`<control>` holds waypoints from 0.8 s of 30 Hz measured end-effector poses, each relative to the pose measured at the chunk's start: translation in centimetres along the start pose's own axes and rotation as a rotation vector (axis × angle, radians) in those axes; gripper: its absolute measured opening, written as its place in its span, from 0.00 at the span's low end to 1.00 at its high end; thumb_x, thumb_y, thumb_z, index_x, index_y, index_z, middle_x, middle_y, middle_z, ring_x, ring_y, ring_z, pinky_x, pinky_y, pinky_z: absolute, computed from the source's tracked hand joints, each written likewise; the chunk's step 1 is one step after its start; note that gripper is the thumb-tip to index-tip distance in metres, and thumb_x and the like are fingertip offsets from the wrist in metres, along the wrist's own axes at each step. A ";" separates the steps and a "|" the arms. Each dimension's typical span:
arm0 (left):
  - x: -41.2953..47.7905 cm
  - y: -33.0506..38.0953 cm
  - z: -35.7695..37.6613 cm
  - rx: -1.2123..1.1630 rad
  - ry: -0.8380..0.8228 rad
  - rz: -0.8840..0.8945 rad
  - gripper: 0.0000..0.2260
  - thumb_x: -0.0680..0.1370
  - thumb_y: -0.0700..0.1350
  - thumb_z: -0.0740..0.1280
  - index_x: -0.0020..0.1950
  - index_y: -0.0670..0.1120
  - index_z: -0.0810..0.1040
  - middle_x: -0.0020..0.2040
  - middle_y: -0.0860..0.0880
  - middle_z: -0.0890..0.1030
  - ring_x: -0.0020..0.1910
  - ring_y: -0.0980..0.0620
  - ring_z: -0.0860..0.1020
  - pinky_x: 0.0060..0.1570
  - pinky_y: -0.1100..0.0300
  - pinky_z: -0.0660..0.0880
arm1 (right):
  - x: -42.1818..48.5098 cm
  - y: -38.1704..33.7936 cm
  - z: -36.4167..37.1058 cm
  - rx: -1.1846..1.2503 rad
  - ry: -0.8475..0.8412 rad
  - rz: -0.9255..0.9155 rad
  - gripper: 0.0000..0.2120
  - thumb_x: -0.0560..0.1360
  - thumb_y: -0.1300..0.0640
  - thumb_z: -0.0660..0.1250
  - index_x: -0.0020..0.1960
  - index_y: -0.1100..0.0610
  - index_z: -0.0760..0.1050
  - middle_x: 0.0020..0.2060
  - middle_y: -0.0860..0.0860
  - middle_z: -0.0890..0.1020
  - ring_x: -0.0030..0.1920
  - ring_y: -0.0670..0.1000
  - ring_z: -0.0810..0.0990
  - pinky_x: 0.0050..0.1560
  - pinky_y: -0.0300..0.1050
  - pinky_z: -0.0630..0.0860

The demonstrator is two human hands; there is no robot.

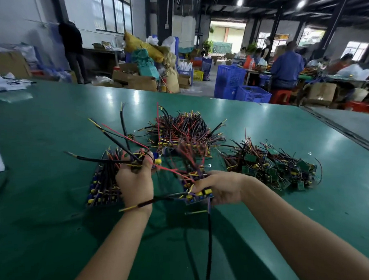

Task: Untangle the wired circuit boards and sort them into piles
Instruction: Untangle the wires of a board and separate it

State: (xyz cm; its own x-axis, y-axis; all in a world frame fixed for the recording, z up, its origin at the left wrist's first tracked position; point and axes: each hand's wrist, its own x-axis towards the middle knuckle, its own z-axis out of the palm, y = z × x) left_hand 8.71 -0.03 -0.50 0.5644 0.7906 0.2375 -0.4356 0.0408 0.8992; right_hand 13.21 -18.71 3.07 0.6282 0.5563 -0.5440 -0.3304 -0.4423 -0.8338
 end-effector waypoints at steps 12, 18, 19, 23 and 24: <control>-1.7 0.7 0.3 0.021 -0.293 -0.048 0.10 0.73 0.44 0.73 0.31 0.49 0.80 0.30 0.55 0.81 0.33 0.56 0.80 0.41 0.51 0.80 | 2.2 0.6 0.8 0.188 0.035 0.073 0.05 0.71 0.60 0.74 0.44 0.58 0.79 0.38 0.51 0.80 0.38 0.48 0.77 0.33 0.37 0.76; -3.7 0.4 1.1 -0.080 -0.493 -0.222 0.05 0.71 0.40 0.72 0.35 0.46 0.82 0.31 0.51 0.82 0.32 0.53 0.81 0.34 0.58 0.80 | 1.4 2.8 0.5 0.001 0.495 -0.153 0.16 0.73 0.57 0.74 0.57 0.59 0.74 0.48 0.57 0.84 0.44 0.54 0.83 0.48 0.51 0.81; -4.0 0.3 1.3 -0.096 -0.497 -0.273 0.06 0.73 0.37 0.71 0.36 0.45 0.81 0.31 0.51 0.83 0.31 0.55 0.81 0.32 0.61 0.79 | 1.1 3.1 0.6 -0.203 0.604 -0.199 0.12 0.74 0.54 0.73 0.55 0.56 0.77 0.47 0.53 0.84 0.46 0.53 0.83 0.49 0.47 0.79; -4.8 0.2 1.7 -0.122 -0.499 -0.358 0.08 0.73 0.34 0.71 0.36 0.44 0.82 0.33 0.50 0.84 0.31 0.56 0.81 0.32 0.64 0.78 | -0.8 4.2 1.9 -0.253 0.789 -0.544 0.07 0.74 0.62 0.68 0.47 0.51 0.80 0.44 0.46 0.84 0.48 0.48 0.82 0.50 0.42 0.76; -4.9 0.3 1.6 -0.111 -0.500 -0.341 0.08 0.73 0.35 0.72 0.35 0.44 0.83 0.34 0.50 0.84 0.32 0.55 0.81 0.34 0.64 0.77 | -1.3 4.3 2.3 -0.112 0.720 -0.610 0.10 0.73 0.65 0.67 0.47 0.52 0.81 0.42 0.46 0.85 0.47 0.49 0.83 0.50 0.44 0.78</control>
State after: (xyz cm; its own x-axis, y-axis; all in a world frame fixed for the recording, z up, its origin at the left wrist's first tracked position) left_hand 6.99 -4.85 -0.79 0.9336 0.3409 0.1104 -0.2274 0.3256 0.9177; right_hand 9.32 -19.73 0.01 0.9658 0.1623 0.2020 0.2438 -0.3045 -0.9208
